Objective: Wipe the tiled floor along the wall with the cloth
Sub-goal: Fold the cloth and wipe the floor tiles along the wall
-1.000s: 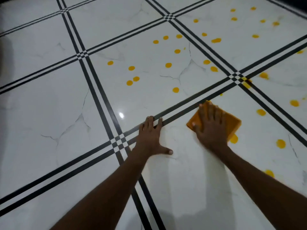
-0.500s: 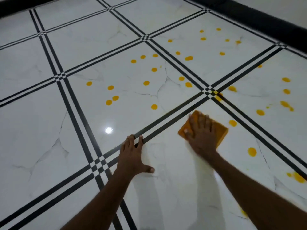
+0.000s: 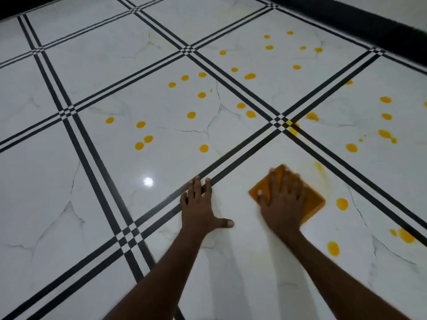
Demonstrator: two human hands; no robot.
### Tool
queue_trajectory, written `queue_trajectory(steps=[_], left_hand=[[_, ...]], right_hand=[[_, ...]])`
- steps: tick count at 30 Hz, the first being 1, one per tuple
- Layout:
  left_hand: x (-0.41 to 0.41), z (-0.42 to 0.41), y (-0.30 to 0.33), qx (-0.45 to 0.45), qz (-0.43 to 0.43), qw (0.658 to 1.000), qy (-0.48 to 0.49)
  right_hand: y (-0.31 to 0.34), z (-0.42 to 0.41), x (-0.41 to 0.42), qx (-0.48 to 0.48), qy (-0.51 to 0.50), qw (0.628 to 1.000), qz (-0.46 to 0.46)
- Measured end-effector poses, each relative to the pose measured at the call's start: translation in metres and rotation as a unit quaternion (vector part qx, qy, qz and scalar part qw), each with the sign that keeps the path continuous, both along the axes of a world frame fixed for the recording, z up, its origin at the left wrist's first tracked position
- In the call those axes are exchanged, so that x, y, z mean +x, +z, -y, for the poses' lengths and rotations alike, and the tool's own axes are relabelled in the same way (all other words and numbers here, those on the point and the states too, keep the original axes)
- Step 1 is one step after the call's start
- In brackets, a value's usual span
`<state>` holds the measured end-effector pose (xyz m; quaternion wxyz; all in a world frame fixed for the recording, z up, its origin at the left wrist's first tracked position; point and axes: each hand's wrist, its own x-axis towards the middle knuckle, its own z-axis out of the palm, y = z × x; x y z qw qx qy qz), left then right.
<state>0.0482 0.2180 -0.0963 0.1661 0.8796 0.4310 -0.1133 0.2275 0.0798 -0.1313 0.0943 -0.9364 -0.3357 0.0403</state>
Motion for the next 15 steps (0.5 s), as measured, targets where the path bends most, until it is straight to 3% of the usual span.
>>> queue_trajectory(steps=[3,4,5,8,10,11,13,15], left_hand=[[-0.002,-0.003,-0.002,-0.008,-0.003,1.0,-0.007],[-0.003,-0.003,-0.004,-0.004,-0.004,1.0,-0.011],[-0.003,-0.003,-0.005,0.003,-0.007,1.0,-0.014],[-0.001,-0.004,-0.009,0.008,-0.012,1.0,-0.015],[0.0,-0.001,-0.007,0.008,-0.016,1.0,-0.016],[0.001,0.0,-0.006,0.002,-0.014,1.0,-0.012],[0.004,0.003,0.0,-0.017,-0.015,1.0,-0.01],[0.01,0.01,0.004,-0.025,-0.022,0.999,-0.025]], right_hand=[[-0.001,-0.039,0.006,-0.022,0.213,0.977,0.005],[-0.002,-0.048,0.032,-0.035,0.237,0.971,-0.003],[-0.002,-0.052,0.06,-0.037,0.209,0.977,-0.002],[-0.007,-0.01,0.104,0.025,-0.087,0.996,0.012],[-0.003,0.025,0.062,0.045,-0.221,0.974,0.011],[-0.001,0.035,0.032,0.04,-0.219,0.975,0.011],[-0.003,0.031,-0.003,0.025,-0.102,0.994,0.016],[-0.004,0.008,0.012,0.001,0.093,0.996,0.014]])
